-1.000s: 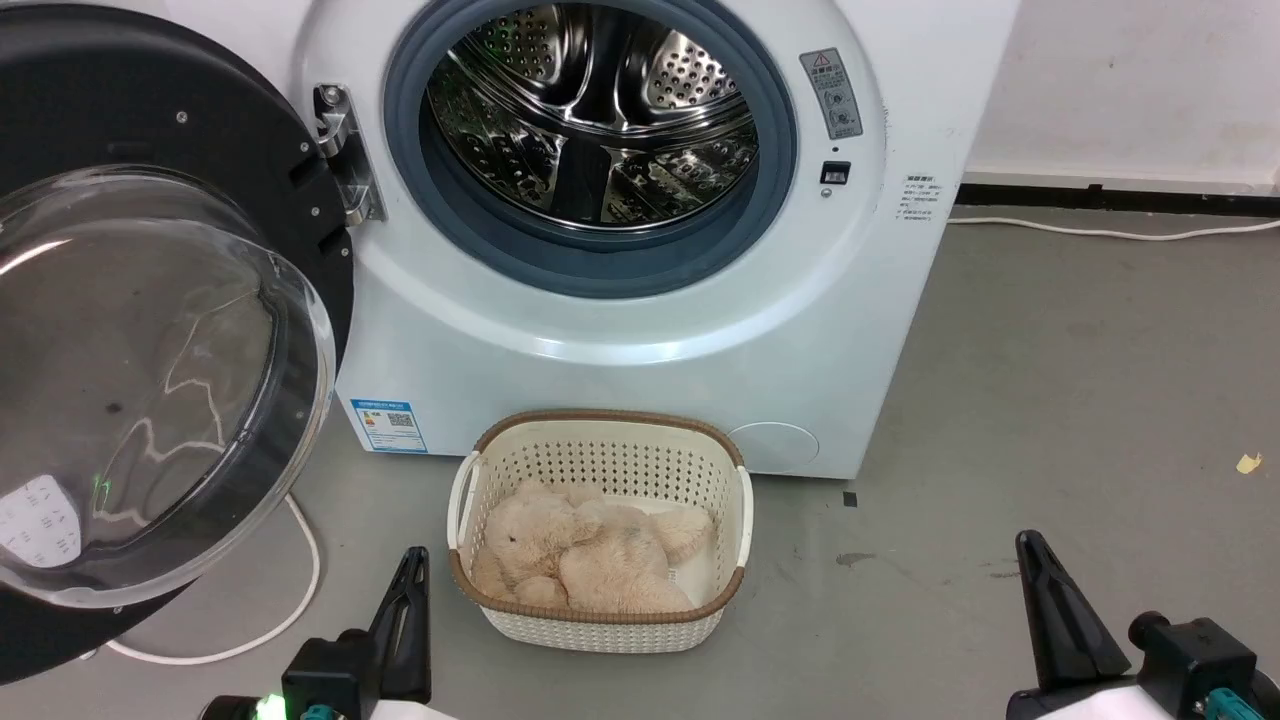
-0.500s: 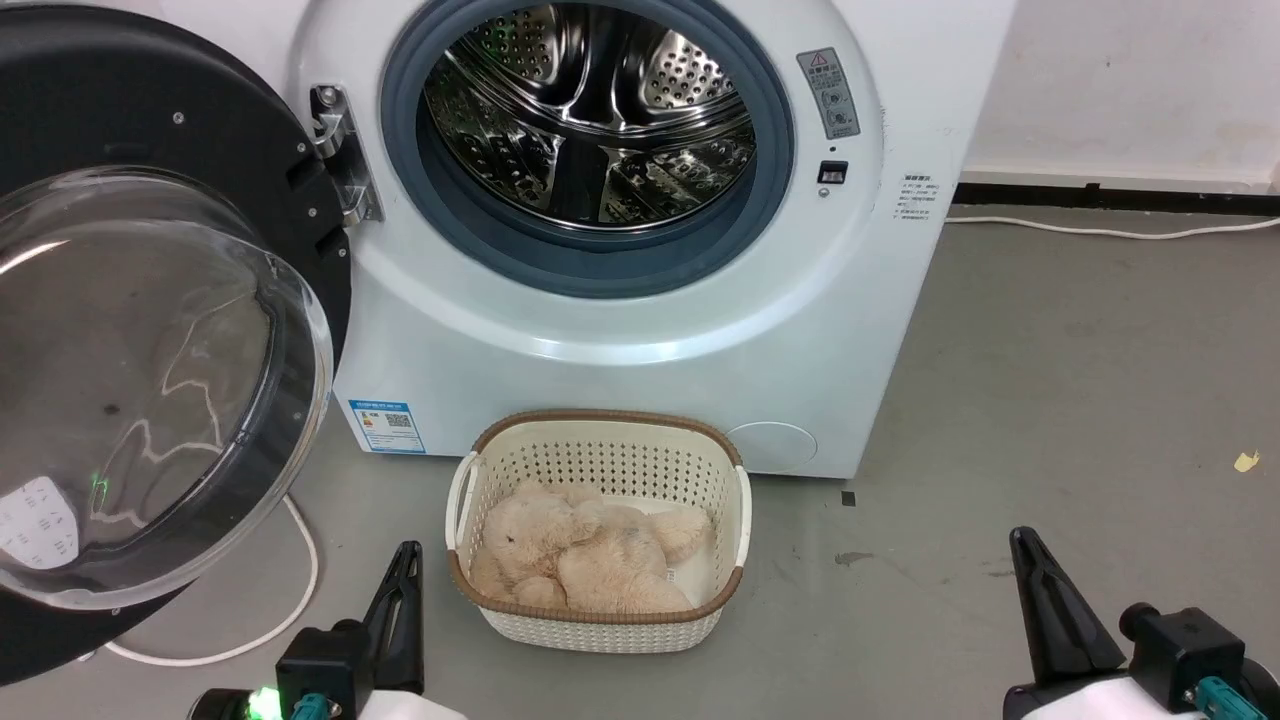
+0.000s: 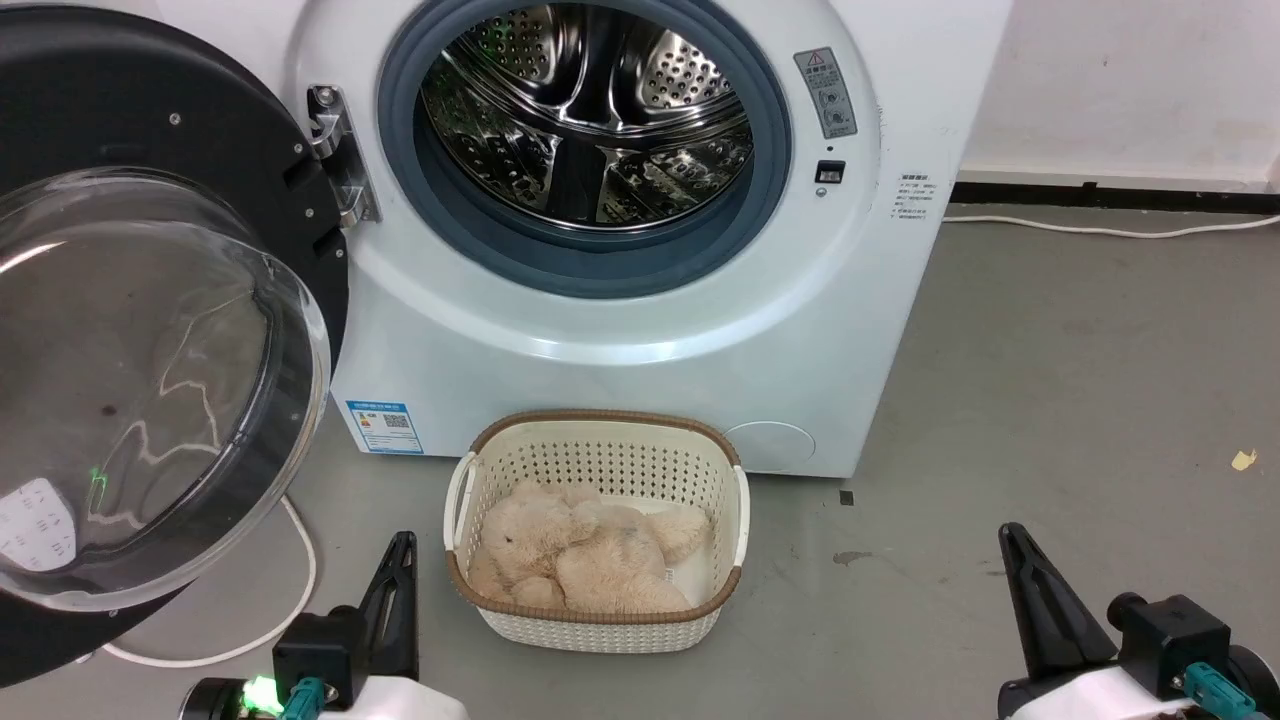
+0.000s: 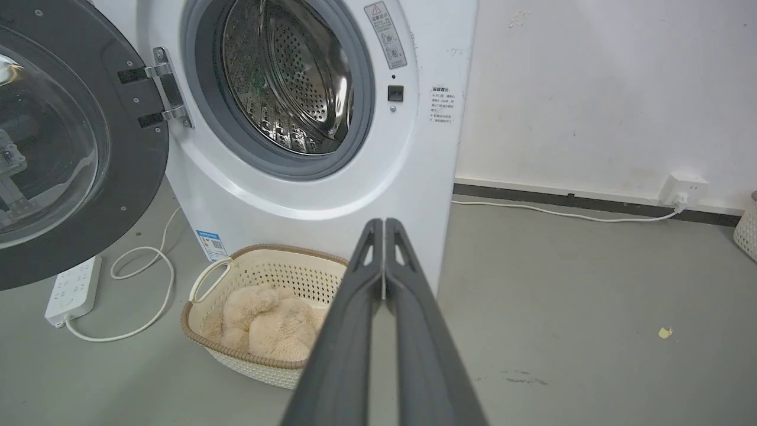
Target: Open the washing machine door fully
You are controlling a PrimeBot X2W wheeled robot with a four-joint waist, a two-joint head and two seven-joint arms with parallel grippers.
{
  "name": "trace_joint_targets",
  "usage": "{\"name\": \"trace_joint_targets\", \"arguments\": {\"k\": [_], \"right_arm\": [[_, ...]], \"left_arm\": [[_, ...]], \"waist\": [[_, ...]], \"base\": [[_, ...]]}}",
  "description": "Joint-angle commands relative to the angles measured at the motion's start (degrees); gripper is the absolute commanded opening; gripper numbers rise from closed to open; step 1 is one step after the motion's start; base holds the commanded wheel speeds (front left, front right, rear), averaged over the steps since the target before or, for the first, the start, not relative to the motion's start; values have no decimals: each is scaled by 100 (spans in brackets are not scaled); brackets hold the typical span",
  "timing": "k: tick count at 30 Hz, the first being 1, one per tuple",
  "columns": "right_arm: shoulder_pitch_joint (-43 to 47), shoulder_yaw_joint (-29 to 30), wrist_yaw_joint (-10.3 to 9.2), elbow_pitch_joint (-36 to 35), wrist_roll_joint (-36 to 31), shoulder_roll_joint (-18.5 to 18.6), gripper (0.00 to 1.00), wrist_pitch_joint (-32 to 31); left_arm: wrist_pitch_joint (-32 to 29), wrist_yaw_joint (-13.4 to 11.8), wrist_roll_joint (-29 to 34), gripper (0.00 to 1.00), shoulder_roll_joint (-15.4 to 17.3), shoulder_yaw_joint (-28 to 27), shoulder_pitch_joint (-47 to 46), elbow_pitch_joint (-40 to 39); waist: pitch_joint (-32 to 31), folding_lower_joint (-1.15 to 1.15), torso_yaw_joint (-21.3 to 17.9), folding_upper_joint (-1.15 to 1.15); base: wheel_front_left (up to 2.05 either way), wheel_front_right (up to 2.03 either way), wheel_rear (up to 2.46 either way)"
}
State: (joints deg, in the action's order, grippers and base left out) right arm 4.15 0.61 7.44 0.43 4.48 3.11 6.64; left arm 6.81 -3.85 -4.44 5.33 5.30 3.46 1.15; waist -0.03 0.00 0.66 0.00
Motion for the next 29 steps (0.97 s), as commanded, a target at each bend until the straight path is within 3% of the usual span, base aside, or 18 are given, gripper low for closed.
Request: {"name": "trace_joint_targets", "arguments": {"k": [1,29], "right_arm": [[-106,-11,3,-21,-51,-13,0,-27],[-271,-38,4,-33,-263,-19,0,-367]], "left_arm": [[-46,42,47,0,-25,-33,-85,-26],[-385,226,259,0,-143,-299,-225,-73]], "waist": [[0,0,-1,0],[2,0,-36,0]], "base": [[0,0,0],[0,0,0]]}}
